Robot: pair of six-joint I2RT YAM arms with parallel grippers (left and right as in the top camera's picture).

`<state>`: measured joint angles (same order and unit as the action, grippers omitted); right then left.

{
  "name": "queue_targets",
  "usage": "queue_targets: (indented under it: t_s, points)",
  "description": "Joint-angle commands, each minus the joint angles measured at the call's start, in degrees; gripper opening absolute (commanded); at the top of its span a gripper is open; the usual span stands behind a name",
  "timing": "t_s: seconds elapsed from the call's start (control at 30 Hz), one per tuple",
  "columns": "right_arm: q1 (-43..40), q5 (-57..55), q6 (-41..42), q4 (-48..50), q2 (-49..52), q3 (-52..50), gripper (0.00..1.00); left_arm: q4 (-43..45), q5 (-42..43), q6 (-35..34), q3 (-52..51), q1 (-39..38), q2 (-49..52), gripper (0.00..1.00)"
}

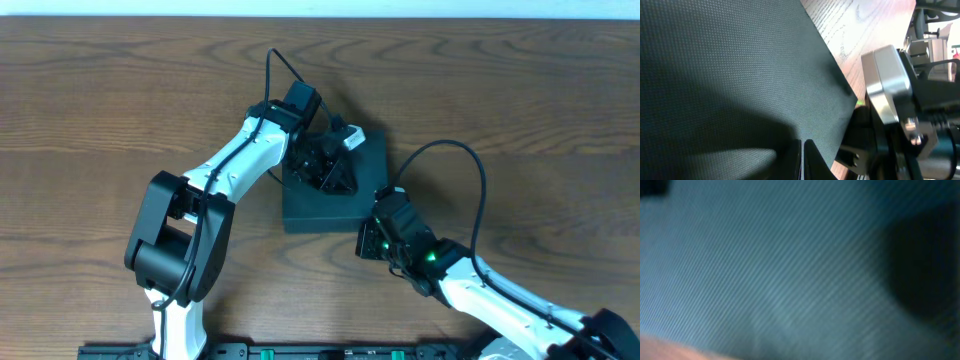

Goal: Pack container

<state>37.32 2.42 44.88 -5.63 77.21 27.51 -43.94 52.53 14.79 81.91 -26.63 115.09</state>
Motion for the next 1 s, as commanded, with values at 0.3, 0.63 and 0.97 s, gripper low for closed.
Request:
queue_targets:
  t_s: [0.3, 0.63, 0.97]
  points:
    - [0.9, 0.6, 1.0, 3.5, 0.2, -0.1, 0.02, -3.1, -1.9, -0.3, -0.1, -0.3, 2.9, 0.06]
    - [0.1, 8.0, -10.8, -6.9, -18.4, 3.6, 0.01, -9.6, -1.4, -3.3, 6.0, 4.0, -5.9, 0.06]
    - [-14.8, -0.6, -30.0, -37.4, -36.3, 20.9, 0.01, -12.5, -18.2, -11.0, 7.6, 13.4, -33.1, 0.06]
